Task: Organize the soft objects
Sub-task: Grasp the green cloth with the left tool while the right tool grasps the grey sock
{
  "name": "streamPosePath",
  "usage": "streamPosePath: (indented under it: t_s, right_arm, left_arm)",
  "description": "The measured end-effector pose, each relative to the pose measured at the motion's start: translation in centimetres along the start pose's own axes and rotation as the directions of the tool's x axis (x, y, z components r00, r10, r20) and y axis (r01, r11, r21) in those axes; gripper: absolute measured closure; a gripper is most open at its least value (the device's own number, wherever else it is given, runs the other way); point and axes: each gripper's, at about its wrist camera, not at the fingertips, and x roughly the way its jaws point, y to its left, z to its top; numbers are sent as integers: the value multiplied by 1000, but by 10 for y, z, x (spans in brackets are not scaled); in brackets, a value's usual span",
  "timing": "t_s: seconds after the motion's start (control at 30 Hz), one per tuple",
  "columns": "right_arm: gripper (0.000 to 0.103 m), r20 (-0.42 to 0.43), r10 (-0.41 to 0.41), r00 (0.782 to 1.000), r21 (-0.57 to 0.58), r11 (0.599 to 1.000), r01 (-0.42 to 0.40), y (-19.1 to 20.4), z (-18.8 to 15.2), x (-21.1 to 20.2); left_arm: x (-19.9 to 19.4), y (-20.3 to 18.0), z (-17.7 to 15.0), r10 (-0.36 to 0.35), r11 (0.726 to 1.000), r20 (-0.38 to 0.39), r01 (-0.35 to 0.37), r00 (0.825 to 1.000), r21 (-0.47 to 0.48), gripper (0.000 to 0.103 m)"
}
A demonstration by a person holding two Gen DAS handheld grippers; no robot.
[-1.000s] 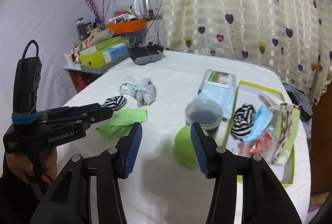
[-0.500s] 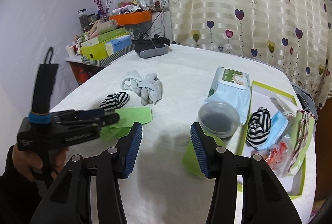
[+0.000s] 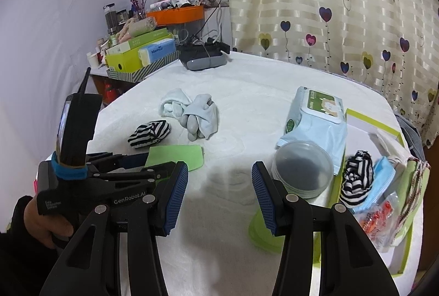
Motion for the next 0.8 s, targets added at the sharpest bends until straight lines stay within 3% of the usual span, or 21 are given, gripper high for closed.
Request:
streamPosePath:
  t_s: [0.13, 0.43, 0.8]
  right_arm:
    - [53, -18, 3, 1000, -1, 1000, -3, 3, 5, 12]
    - [53, -44, 14, 999, -8, 1000, -14, 17, 27, 44]
    - [53, -94, 42, 995, 37, 999, -39, 32, 50, 101]
  left_arm:
    - [0, 6, 0, -35, 999, 3, 35, 999, -23, 92]
    - [-22, 18, 3, -94, 995, 79, 96, 992, -28, 95]
    - [-51, 72, 16, -61, 989, 219, 89, 974, -122, 95]
